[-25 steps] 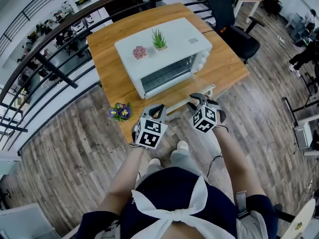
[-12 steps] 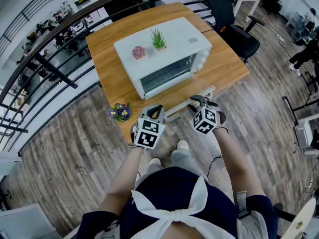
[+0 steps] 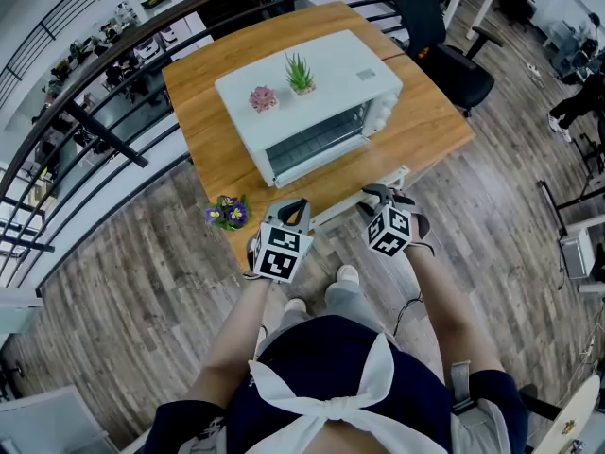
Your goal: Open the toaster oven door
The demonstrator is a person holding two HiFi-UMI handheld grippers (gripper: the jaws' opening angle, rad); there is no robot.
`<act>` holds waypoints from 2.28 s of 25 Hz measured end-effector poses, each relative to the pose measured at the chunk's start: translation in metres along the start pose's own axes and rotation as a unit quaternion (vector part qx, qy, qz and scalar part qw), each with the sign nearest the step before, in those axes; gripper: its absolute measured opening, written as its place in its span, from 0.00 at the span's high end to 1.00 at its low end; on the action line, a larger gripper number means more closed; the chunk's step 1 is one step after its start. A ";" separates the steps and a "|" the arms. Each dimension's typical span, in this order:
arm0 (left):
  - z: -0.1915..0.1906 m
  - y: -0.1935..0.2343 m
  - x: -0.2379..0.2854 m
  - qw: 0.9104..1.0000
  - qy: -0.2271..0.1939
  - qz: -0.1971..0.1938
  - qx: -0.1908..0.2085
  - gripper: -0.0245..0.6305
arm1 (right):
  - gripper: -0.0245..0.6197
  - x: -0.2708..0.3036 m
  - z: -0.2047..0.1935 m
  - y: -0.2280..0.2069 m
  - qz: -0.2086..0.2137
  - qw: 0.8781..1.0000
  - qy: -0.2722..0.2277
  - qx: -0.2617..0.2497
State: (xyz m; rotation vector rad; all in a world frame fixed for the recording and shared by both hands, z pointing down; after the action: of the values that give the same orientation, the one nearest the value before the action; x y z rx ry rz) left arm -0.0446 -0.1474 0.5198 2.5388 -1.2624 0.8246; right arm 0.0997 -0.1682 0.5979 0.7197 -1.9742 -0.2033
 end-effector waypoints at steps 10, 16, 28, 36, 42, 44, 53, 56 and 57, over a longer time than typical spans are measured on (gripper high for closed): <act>-0.005 0.001 0.002 1.000 0.007 0.001 -0.004 0.93 | 0.74 0.005 -0.011 0.012 0.011 1.000 0.006 0.000; -0.006 -0.002 0.004 1.000 0.012 0.000 -0.006 0.93 | 0.73 0.008 -0.014 0.014 0.024 1.000 0.003 0.001; -0.010 -0.002 0.009 1.000 0.020 0.008 -0.011 0.93 | 0.72 0.021 -0.031 0.029 0.054 0.998 0.019 -0.013; -0.013 -0.001 0.011 0.999 0.022 0.016 -0.021 0.93 | 0.71 0.029 -0.039 0.038 0.071 0.997 0.026 -0.026; -0.018 -0.001 0.011 0.999 0.036 0.021 -0.034 0.93 | 0.70 0.036 -0.046 0.044 0.085 0.995 0.029 -0.039; -0.018 -0.001 0.010 0.998 0.036 0.023 -0.037 0.93 | 0.70 0.038 -0.049 0.046 0.090 0.994 0.032 -0.043; -0.019 0.002 0.014 0.998 0.040 0.032 -0.049 0.93 | 0.70 0.052 -0.060 0.055 0.107 0.992 0.041 -0.053; -0.021 0.006 0.014 0.997 0.043 0.039 -0.053 0.93 | 0.70 0.056 -0.063 0.057 0.114 0.991 0.042 -0.056; -0.021 0.006 0.013 0.997 0.044 0.040 -0.054 0.93 | 0.70 0.057 -0.064 0.058 0.116 0.991 0.043 -0.056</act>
State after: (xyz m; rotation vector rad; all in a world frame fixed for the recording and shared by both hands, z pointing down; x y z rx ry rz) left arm -0.0516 -0.1520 0.5445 2.3548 -1.3514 0.8497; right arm 0.1114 -0.1436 0.6979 0.4152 -1.9278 -0.1393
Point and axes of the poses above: the fingertips, and each gripper's own axes: x forward along the fingers, y to its left, z out of its top, the point moved 2 cm from there along -x, backward along the fingers, and after that the axes turned 2 degrees about z, right-handed, at the moved point
